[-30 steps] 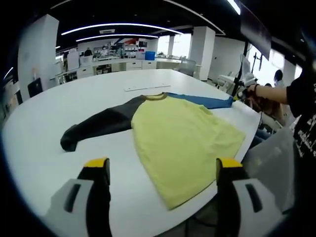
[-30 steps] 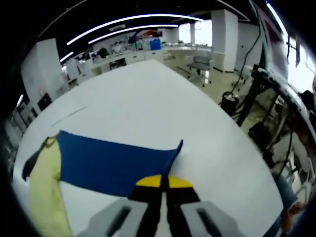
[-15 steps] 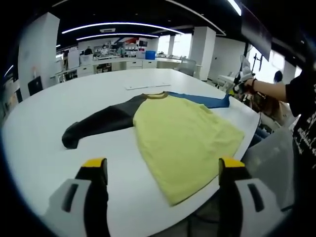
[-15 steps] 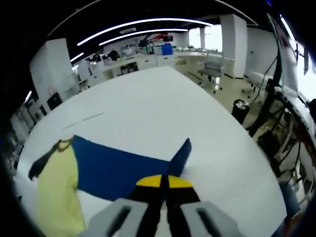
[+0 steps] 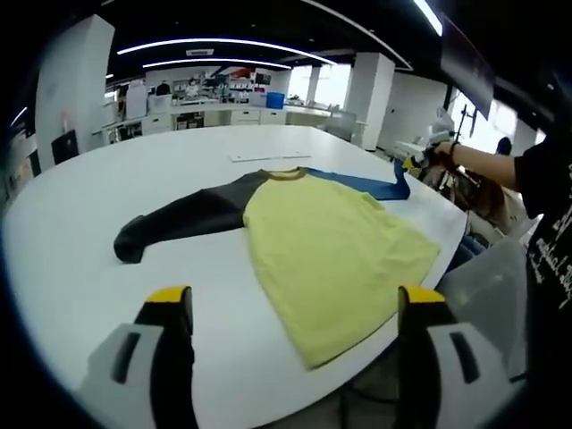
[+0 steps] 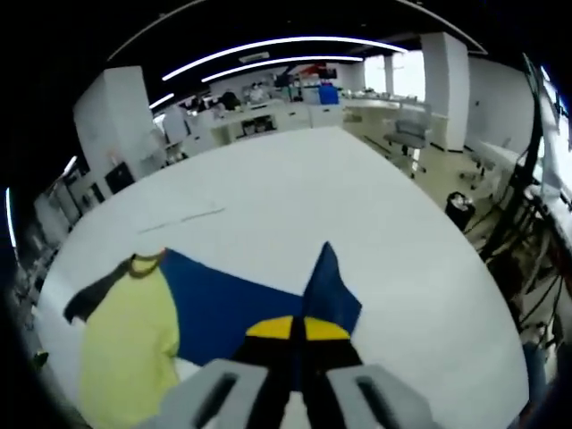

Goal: Fold the garment on the visible template until the final outline fits inside the template.

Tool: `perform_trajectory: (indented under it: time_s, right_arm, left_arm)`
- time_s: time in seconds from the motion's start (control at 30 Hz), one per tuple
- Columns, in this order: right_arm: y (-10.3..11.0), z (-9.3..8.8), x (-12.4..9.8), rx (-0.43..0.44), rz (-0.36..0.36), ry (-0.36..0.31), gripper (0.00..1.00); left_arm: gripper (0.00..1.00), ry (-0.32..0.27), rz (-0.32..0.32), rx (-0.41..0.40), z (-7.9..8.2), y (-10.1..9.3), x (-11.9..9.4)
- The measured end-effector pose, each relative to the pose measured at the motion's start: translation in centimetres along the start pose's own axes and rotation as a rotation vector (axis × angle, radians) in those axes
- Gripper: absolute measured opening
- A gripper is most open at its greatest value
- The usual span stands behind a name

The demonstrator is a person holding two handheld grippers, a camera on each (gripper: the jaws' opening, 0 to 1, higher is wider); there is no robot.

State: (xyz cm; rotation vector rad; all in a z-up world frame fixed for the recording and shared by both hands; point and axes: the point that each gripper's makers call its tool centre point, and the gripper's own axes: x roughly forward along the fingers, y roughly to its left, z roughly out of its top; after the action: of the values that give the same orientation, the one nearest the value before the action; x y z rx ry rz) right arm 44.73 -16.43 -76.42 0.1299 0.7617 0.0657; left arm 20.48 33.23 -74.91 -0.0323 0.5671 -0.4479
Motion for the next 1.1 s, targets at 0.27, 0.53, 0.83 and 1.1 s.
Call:
perform_trajectory:
  time_s: [0.27,0.53,0.83,1.1]
  right_arm:
    - [2.8,0.5,1.0,-0.048,0.055,0.007,0.0]
    - [5.3,1.0,1.1,-0.065,0.089,0.01,0.0]
    - [7.9,1.8,1.8,-0.083,0.132,0.013,0.0]
    - [10.8,2.2,2.5,-0.079,0.154,0.008,0.0]
  left_arm:
    - [0.93,-0.01,0.015,0.002,0.3,0.3,-0.2]
    - [0.93,-0.017,0.035,0.006,0.5,0.8,-0.1]
    - [0.93,-0.013,0.025,0.014,0.7,1.0,0.0]
    - [0.93,-0.007,0.01,0.008,0.5,0.9,0.1]
